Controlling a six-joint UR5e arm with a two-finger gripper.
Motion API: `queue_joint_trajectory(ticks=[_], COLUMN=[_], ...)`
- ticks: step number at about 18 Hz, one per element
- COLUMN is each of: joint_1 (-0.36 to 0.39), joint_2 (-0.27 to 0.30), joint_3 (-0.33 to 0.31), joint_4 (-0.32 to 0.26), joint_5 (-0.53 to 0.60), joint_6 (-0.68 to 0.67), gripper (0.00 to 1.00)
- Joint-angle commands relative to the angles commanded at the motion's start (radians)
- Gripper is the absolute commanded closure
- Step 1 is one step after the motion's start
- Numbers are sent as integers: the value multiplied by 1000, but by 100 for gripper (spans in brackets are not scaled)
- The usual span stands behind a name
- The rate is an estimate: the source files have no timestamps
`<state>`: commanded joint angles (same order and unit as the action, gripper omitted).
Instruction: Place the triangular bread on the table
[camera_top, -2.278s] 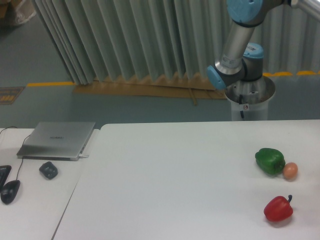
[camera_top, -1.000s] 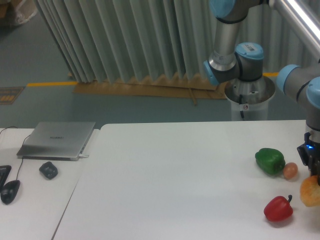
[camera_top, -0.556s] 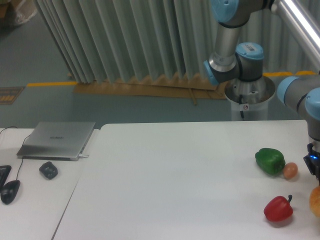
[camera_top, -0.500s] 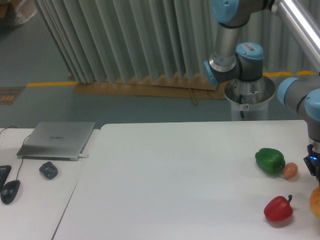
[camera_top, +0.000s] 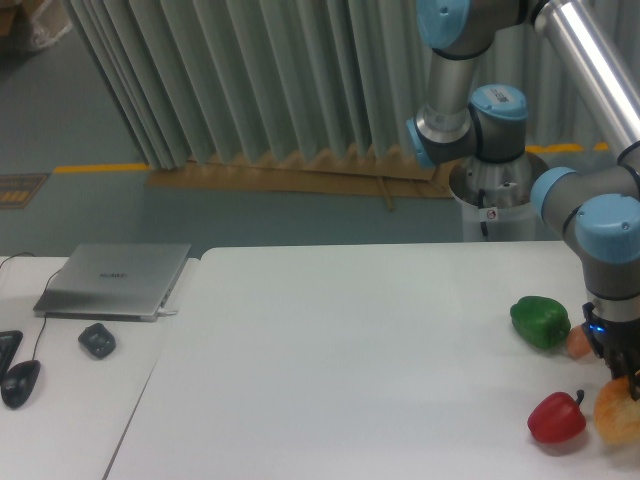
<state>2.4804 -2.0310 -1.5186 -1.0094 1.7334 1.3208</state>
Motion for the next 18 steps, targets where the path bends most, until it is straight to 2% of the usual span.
queue_joint_trajectory(ticks=[14, 18], joint_1=[-12, -18], joint_2=[17, 31], joint_3=[5, 0], joint_4=[0, -2], joint_5=[-8, -41], joint_6=[-5, -8], gripper=[0, 0])
